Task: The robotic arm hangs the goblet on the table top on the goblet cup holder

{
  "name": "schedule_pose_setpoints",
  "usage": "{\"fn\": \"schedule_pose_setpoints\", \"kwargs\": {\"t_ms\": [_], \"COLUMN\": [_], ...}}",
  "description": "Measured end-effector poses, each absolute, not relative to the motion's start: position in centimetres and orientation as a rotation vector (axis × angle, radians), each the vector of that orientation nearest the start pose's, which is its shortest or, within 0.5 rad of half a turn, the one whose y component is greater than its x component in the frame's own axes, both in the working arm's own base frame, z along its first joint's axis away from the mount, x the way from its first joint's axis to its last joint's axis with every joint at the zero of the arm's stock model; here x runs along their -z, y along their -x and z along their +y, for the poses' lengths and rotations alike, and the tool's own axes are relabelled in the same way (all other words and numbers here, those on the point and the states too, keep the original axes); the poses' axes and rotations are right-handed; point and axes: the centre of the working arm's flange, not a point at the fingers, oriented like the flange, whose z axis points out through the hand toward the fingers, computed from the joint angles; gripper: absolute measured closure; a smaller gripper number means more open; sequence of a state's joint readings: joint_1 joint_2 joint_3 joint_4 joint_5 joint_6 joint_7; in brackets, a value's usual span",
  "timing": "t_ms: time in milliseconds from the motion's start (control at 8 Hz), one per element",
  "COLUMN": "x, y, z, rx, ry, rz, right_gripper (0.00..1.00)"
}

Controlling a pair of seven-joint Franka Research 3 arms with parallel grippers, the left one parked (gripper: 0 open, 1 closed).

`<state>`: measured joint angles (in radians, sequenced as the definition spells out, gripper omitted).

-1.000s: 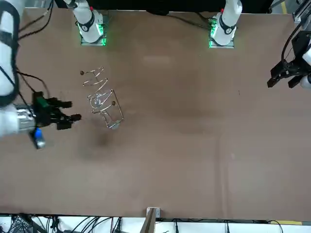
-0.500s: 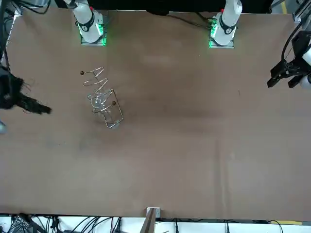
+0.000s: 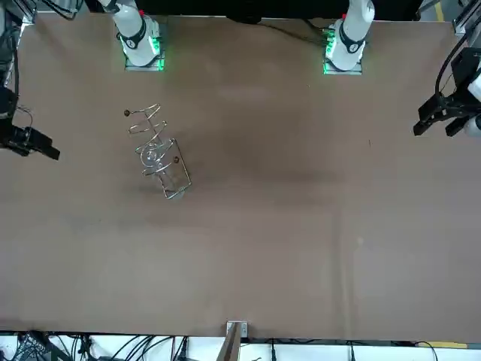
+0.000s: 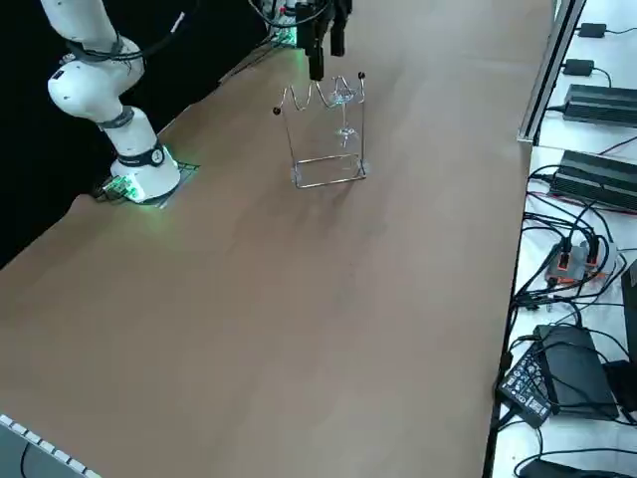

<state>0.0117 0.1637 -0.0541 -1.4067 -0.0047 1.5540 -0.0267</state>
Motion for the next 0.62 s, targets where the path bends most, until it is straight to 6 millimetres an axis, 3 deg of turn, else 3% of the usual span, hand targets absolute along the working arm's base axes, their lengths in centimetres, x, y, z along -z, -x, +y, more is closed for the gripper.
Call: {"fn": "schedule_pose_setpoints", "kwargs": {"t_ms": [375, 625], "x": [-60.5, -61.2], "y": [-55.4, -53.4], "z": [-2.3, -1.7], "rx": [0.000, 0.004], "ry": [3.156, 3.152], "rz": [-0.029, -0.049], "right_gripper": [0.00, 0.00]}}
